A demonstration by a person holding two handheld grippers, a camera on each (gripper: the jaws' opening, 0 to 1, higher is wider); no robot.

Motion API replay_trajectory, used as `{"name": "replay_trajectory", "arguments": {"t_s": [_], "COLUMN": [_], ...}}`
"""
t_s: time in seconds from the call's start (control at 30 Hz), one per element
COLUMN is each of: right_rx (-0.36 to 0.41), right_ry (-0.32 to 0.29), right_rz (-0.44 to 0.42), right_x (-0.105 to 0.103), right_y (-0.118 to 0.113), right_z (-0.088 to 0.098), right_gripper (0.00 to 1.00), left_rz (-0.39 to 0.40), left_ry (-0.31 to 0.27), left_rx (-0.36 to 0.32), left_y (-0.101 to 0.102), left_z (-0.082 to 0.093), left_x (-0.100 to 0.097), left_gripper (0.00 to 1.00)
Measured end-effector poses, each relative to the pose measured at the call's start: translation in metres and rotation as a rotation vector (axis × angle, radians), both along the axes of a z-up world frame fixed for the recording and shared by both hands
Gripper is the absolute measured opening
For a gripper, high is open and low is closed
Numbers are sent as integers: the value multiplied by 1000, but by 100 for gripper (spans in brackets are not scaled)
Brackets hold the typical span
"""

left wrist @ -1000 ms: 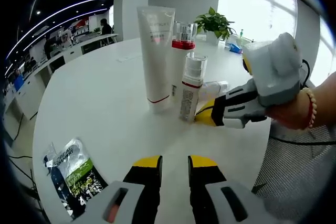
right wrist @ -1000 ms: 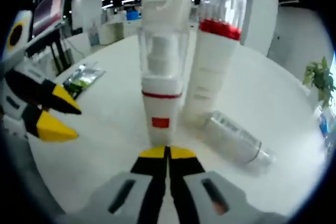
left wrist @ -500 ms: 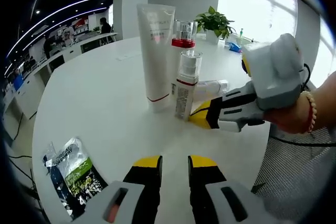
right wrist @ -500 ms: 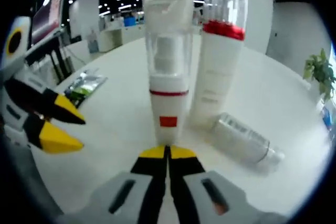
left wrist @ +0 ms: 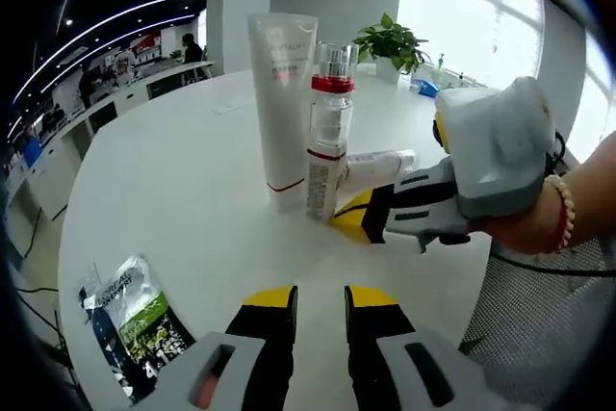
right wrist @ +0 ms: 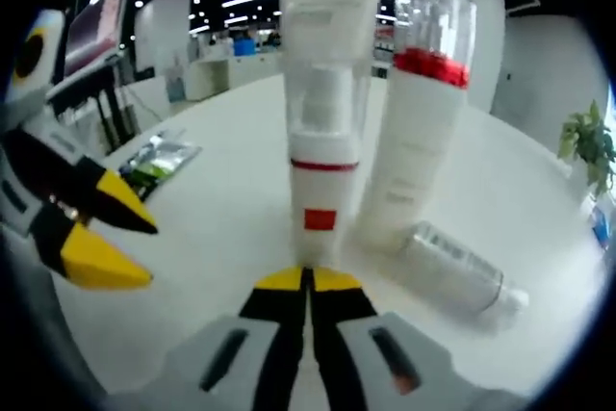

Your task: Arrange the skincare products in the storage area until every visible bottle or jar stands upright without overlapping.

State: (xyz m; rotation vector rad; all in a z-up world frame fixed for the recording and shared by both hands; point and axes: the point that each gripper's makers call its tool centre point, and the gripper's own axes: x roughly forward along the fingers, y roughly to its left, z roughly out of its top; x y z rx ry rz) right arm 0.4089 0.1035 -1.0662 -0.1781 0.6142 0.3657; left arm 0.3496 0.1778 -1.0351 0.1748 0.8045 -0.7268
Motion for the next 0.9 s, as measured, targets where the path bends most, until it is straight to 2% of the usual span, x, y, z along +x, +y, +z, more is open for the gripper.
{"name": "replay_trajectory", "arguments": {"t_s": [0.47, 0.63, 0.77, 0.9], "right_rx": [-10, 18, -38, -28], "right_ry": [-28, 36, 110, 165], "right_rz": [78, 97, 124, 146], "right_x": [4, -1, -11, -19], "right_y": [10, 13, 7, -3], "right_z": [-1, -1, 0, 0], "right_gripper": [1, 1, 1, 1], "left_rz": [-15, -26, -34, -33], "left_ry": [9, 3, -6, -9], "left_rx": [14, 28, 36, 22], "left_y": [0, 0, 0, -2], "left_z": [-4, -5, -5, -1], "left_x": [-3, -3, -3, -3], "left_gripper": [20, 20, 20, 20]}}
